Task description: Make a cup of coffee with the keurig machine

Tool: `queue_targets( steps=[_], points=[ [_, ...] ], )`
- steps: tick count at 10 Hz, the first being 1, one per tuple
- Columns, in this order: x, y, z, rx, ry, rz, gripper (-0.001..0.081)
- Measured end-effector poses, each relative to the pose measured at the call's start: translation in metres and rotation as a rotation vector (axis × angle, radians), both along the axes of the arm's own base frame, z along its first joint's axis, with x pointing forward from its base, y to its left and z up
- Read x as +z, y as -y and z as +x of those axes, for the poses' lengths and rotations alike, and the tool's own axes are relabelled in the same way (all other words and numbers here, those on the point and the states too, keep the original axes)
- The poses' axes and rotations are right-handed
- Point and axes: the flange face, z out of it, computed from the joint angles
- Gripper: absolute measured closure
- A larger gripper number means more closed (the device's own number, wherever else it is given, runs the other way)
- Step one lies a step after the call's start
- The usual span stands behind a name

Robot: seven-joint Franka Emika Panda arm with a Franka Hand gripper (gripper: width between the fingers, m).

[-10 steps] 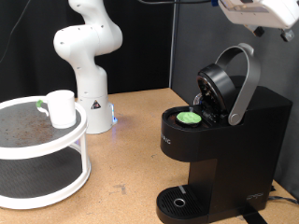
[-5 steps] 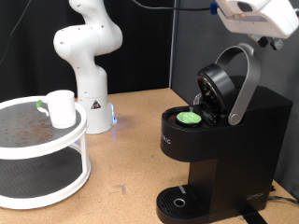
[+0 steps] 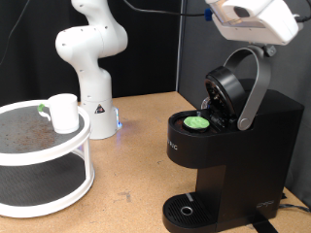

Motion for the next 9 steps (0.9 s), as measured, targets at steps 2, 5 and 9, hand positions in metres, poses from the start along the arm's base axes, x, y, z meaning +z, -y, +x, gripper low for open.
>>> queue_targets(
  steps=[2, 5, 9],
  points=[
    [0.005, 0.013, -0.002, 0.004, 0.022, 0.027, 0.0802],
    [0.011, 0.035, -0.008, 0.011, 0.025, 0.042, 0.0803],
    [0.022, 0.05, -0.01, 0.037, -0.009, -0.083, 0.0803]
  ],
)
